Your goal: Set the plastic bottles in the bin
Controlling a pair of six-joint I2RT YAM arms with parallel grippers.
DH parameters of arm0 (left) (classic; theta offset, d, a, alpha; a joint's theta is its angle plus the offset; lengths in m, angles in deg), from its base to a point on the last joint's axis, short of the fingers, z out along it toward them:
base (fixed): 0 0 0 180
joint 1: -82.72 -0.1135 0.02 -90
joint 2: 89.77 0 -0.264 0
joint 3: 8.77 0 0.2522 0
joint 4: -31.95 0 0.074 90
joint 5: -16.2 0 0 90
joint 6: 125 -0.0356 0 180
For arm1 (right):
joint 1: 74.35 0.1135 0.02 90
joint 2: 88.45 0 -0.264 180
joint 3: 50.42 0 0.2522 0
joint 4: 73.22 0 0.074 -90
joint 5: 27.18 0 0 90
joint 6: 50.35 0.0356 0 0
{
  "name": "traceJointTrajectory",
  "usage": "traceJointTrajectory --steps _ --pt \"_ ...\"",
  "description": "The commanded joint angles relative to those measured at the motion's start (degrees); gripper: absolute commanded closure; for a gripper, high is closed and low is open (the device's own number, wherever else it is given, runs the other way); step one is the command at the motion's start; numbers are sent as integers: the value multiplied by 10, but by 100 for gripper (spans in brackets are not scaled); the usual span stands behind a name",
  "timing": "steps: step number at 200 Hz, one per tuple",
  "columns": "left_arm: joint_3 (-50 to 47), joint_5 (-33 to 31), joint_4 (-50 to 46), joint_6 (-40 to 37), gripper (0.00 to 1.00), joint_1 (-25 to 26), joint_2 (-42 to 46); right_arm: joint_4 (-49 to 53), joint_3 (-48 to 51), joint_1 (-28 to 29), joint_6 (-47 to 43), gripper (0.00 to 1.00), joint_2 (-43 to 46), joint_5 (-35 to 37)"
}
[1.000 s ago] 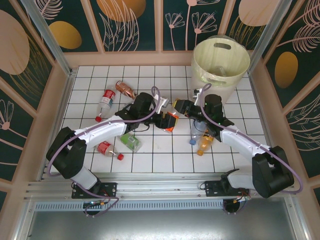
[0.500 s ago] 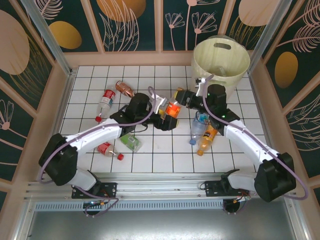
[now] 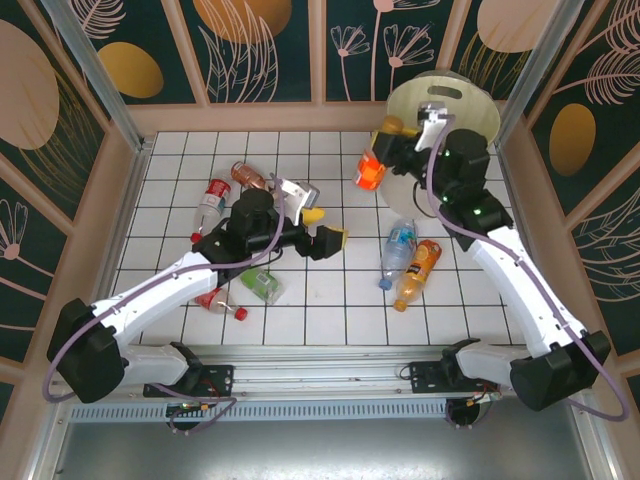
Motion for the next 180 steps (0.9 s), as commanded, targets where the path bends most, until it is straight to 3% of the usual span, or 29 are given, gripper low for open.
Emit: traceJointTrajectory --steps 1,92,142,180 --pt "-11 -11 -6 -15 1 3 24 3 -56 -19 -71 52 -12 69" --pt "-12 -48 -66 -34 1 2 53 -2 -198 -137 -75 52 -159 109" --pt "-8 -80 -98 -39 1 2 59 36 -267 -167 -30 52 -271 52" --pt "-5 -142 -158 -54 1 2 75 70 -301 -184 14 52 -335 -22"
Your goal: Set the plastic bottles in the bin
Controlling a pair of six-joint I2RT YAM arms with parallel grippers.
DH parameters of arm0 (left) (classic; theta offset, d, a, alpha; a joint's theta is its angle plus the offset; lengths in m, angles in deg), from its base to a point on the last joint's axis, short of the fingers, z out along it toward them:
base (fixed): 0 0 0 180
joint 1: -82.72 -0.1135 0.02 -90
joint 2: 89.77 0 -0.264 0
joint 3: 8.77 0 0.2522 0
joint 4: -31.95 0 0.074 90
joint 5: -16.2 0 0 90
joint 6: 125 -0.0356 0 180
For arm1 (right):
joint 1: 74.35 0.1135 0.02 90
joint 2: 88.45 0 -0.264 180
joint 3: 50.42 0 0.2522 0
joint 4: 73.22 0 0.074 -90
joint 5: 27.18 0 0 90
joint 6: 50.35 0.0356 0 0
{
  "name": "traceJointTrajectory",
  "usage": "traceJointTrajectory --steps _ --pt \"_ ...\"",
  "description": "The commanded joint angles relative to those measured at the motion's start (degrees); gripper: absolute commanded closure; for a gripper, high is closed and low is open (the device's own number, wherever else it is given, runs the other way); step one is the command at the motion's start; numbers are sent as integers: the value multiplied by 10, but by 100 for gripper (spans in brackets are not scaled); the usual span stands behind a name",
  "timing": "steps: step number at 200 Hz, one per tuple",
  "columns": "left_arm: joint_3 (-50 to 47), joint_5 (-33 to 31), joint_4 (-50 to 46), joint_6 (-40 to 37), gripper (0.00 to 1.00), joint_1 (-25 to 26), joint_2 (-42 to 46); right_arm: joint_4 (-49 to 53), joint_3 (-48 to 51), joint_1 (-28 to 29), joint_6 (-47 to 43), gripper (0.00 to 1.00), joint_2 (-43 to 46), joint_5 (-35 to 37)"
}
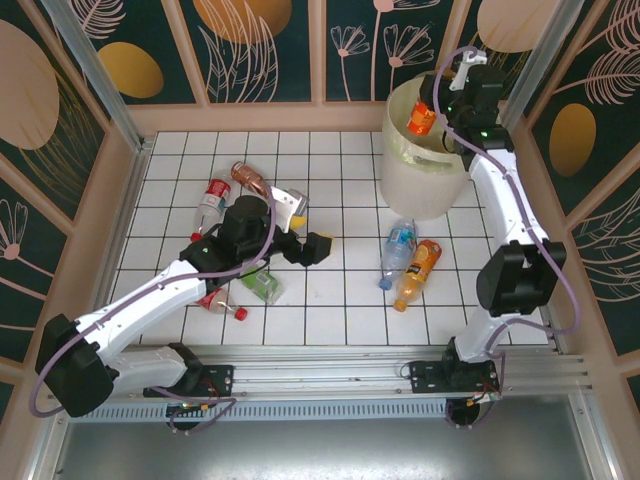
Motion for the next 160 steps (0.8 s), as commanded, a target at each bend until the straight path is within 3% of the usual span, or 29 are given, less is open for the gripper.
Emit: traceJointTrajectory --steps 1,59,114,160 --pt "4 -50 -50 -21 1 2 21 20 -32 -10 39 52 -23 -62" --pt "0 -98 -84 -34 1 2 34 69 -57 -21 71 44 -81 -106" --pt "4 -116 -98 -42 1 2 24 100 -90 -24 71 26 -101 -88" --pt "7 -142 -107 -42 1 2 26 110 -106 -26 52 24 -82 -67"
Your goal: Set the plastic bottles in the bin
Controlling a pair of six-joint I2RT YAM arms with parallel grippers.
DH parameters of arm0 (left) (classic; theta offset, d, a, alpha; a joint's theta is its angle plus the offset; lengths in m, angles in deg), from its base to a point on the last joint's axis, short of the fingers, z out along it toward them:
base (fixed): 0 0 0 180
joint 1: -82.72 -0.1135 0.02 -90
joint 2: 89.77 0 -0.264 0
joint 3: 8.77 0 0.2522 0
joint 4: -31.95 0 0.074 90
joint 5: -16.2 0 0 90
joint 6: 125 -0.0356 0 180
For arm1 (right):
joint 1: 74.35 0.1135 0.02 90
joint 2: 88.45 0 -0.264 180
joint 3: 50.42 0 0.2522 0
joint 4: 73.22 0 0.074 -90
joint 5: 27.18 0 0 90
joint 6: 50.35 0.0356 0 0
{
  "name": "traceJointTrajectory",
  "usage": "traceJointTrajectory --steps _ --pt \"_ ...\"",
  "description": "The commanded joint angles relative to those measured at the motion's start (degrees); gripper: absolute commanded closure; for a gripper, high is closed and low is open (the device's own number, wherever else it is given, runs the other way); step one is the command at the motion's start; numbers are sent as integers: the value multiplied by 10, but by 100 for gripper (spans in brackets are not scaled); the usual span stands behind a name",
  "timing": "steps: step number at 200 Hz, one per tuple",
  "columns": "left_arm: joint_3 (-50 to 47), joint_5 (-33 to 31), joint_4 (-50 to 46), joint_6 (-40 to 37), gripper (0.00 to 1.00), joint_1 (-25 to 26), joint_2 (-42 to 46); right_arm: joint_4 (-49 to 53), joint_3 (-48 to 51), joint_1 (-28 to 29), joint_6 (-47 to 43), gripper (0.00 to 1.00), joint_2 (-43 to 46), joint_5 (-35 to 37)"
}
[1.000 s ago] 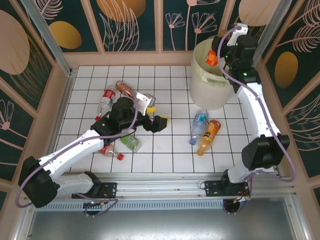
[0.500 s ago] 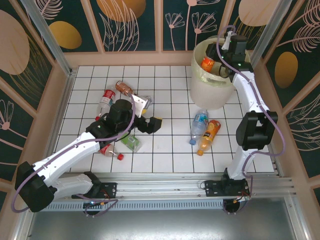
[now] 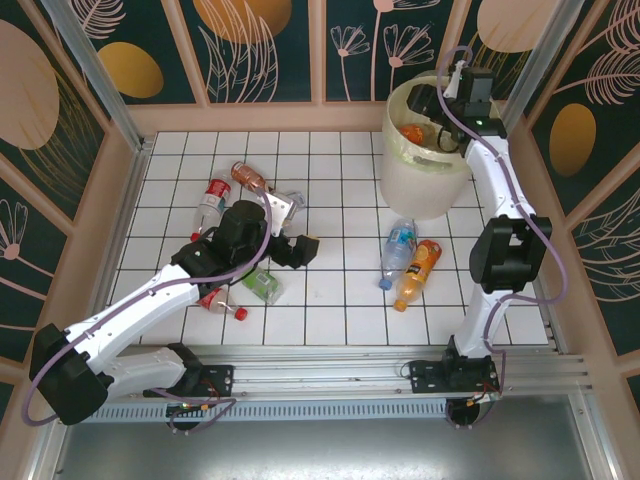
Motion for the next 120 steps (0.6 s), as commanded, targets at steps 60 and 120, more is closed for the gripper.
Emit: traceJointTrajectory --steps 60,120 --pt "29 -120 -80 -13 1 0 -36 -68 107 -2 -45 24 141 -3" --pt "55 -126 -199 -2 1 -37 -86 -121 300 30 -40 22 301 -114"
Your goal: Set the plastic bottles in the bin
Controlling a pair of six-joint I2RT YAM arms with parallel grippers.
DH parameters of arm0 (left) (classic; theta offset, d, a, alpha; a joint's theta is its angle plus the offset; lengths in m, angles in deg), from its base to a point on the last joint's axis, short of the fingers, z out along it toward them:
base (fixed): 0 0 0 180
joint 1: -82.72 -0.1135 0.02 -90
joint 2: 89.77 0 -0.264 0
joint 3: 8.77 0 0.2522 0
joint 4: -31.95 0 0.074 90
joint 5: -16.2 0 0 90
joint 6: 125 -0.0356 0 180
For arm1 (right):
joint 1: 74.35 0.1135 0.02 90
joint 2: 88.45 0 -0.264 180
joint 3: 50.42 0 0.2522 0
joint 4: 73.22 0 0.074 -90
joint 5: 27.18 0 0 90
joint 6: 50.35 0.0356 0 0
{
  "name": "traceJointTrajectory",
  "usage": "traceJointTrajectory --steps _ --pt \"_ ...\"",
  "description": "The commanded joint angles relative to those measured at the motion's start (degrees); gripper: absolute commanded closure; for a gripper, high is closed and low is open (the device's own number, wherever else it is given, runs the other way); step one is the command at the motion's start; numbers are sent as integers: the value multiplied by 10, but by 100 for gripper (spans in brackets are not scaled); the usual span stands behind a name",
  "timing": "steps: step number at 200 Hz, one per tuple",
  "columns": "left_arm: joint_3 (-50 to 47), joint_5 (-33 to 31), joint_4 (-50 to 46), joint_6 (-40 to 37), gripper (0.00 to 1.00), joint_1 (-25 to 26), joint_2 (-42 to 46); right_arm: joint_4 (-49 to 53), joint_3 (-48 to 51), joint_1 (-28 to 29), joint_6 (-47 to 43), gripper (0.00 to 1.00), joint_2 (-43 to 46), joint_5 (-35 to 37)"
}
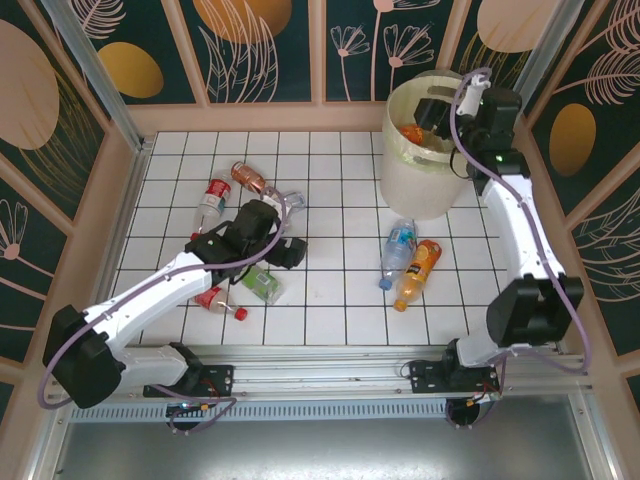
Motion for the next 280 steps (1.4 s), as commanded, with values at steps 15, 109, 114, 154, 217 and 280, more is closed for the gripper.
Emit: traceJointTrajectory --steps 15,109,114,154,217,280 --pt "26 -9 -119 77 2 -36 -35 -42 109 47 -9 21 92 -81" --pt "-49 10 -174 396 3 -37 -43 -51 259 153 -6 20 191 -95" --pt "-55 7 -172 401 3 -36 -44 -51 263 155 -6 20 193 -95" --pt "-69 31 -137 409 5 -37 -75 -48 275 158 -15 20 198 -96" --pt "-86 61 -105 404 6 -32 -98 -48 293 158 -20 20 201 -92" --pt "-55 60 -106 387 15 7 -139 -40 295 157 -19 20 202 -87"
